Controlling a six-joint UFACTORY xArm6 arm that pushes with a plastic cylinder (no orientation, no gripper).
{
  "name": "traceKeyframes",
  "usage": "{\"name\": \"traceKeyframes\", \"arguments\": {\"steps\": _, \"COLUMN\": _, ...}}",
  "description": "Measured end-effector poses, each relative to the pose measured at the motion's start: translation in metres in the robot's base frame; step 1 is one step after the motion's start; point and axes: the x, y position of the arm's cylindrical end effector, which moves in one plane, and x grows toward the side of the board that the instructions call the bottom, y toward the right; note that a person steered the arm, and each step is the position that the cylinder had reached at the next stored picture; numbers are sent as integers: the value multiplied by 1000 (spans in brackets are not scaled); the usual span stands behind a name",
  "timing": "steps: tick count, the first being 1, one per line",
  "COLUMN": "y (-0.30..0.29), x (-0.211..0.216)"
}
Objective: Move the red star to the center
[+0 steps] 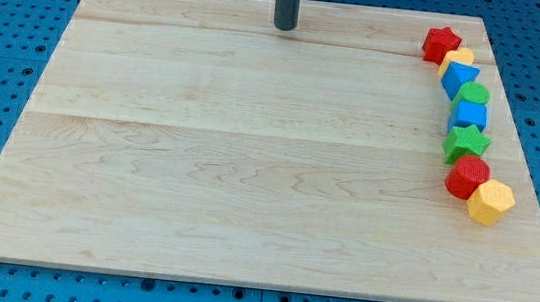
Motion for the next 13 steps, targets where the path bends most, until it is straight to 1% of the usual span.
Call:
{"name": "traceKeyframes", "arguments": {"steps": 1, "y": -15, "x": -36}}
{"name": "traceKeyframes", "arguments": {"steps": 2, "y": -2, "x": -37}}
{"name": "traceKeyframes", "arguments": {"steps": 3, "y": 65, "x": -38}}
{"name": "traceKeyframes", "arguments": {"steps": 5, "y": 236, "x": -38}}
{"name": "traceKeyframes", "arguments": {"steps": 6, "y": 284, "x": -18}}
{"name": "traceKeyframes", "arguments": {"steps": 7, "y": 285, "x": 16}}
{"name": "traceKeyframes", "arguments": {"steps": 8, "y": 272, "x": 22}}
{"name": "traceKeyframes", "arguments": {"steps": 9, "y": 225, "x": 22}}
{"name": "traceKeyframes", "arguments": {"steps": 11, "y": 94, "x": 29}}
{"name": "traceKeyframes", "arguments": {"steps": 12, "y": 99, "x": 22}}
{"name": "traceKeyframes", "arguments": {"steps": 13, "y": 124, "x": 22}}
